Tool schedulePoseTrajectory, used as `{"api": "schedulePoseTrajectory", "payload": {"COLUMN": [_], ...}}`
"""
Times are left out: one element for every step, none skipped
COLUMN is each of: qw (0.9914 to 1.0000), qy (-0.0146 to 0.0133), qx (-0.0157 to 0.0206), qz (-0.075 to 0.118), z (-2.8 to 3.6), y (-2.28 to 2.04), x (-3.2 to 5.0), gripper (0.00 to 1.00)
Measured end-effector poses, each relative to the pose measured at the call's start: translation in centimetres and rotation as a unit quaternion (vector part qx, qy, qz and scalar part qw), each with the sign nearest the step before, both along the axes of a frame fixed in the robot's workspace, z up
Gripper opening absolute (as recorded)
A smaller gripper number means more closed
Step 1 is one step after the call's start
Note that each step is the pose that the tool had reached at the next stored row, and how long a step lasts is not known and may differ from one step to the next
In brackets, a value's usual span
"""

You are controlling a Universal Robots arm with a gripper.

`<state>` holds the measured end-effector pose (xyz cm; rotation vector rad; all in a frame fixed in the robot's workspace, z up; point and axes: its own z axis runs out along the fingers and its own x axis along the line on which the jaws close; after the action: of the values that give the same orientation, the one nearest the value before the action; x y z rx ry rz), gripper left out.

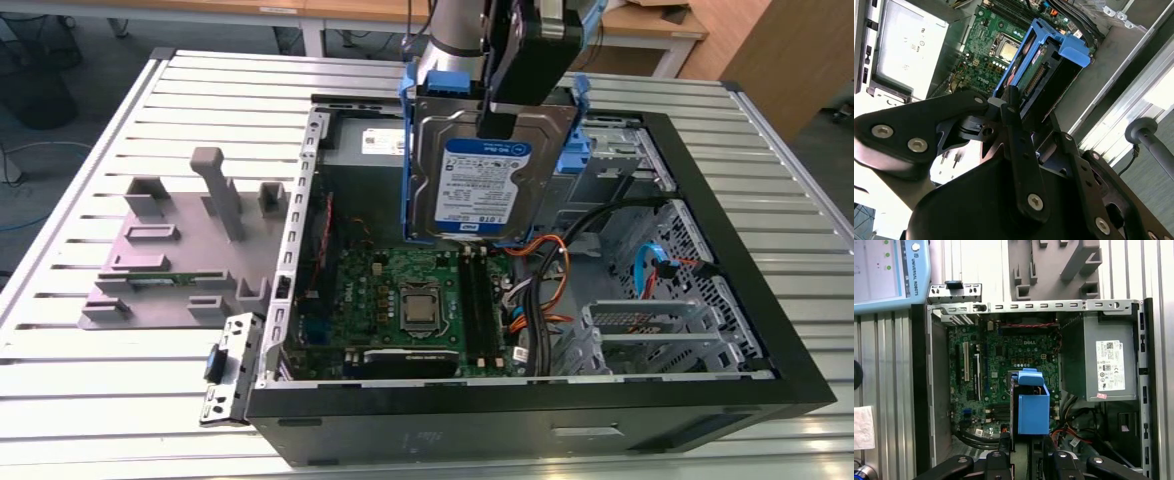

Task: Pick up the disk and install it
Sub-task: 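Pick up the disk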

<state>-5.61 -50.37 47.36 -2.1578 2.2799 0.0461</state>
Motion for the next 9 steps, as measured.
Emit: {"api": "schedulePoseTrajectory", "payload": {"qw": [1.00000, 1.00000, 1.00000, 1.00000, 1.00000, 1.00000, 1.00000, 1.00000, 1.00000], "qy": [0.0000, 0.0000, 0.0000, 0.0000, 0.0000, 0.0000, 0.0000, 0.0000, 0.0000], "qx": [-0.0001, 0.0000, 0.0000, 0.0000, -0.0001, -0.0001, -0.0001, -0.0001, -0.0001], "qz": [0.000, 0.000, 0.000, 0.000, 0.000, 0.000, 0.000, 0.000, 0.000], "z": [-0.03, -0.07, -0.10, -0.12, -0.14, -0.16, -0.18, -0.20, -0.22], "y": [-0.11, -0.21, -0.30, -0.38, -0.45, -0.52, -0.59, -0.65, -0.72], "x": [0.00, 0.00, 0.00, 0.00, 0.00, 0.00, 0.01, 0.01, 0.01], "gripper": [0.35, 0.35, 0.35, 0.35, 0.35, 0.35, 0.35, 0.35, 0.35]}}
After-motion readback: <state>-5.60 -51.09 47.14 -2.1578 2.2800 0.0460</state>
